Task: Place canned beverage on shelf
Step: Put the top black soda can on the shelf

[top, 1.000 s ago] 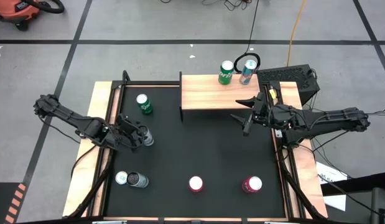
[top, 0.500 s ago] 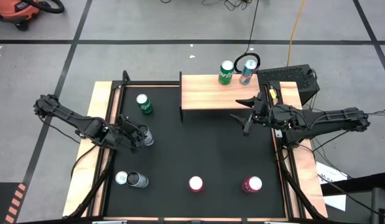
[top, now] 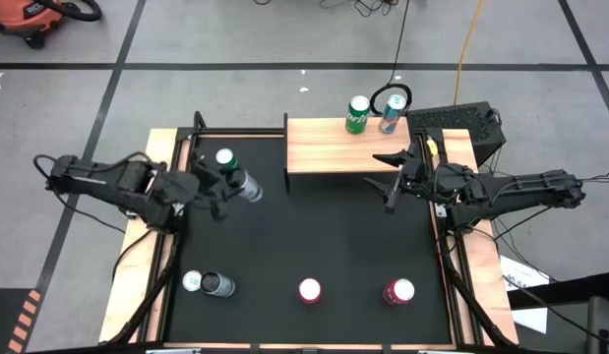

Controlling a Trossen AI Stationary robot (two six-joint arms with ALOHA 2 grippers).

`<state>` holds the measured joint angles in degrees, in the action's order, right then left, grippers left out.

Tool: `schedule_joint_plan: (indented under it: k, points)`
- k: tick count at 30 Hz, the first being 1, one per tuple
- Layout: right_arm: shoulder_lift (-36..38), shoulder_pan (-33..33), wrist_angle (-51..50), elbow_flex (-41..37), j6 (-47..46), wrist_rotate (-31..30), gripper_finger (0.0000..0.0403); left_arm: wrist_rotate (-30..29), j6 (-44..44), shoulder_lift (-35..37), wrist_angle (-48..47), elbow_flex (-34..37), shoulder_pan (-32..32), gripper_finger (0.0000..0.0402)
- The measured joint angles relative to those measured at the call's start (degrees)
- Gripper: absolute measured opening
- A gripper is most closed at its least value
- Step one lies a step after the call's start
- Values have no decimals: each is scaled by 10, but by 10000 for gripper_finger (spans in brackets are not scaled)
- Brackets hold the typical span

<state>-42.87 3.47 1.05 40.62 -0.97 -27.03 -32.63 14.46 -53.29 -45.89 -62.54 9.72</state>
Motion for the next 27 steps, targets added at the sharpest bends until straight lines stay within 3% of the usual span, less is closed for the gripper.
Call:
schedule_joint_plan:
  k: [8, 16, 22, 27]
  points:
    - [0, 0, -4, 0, 3, 2, 313, 122, -160, -141, 40, -139, -161, 226]
    - [0, 0, -31, 0, 6, 2, 313, 283, -243, -294, 66, -282, -318, 226]
    - [0, 0, -32, 0, 13, 2, 313, 371, -273, -407, 71, -380, -393, 226]
    - [0, 0, -33, 0, 14, 2, 313, 409, -286, -491, 66, -442, -432, 226]
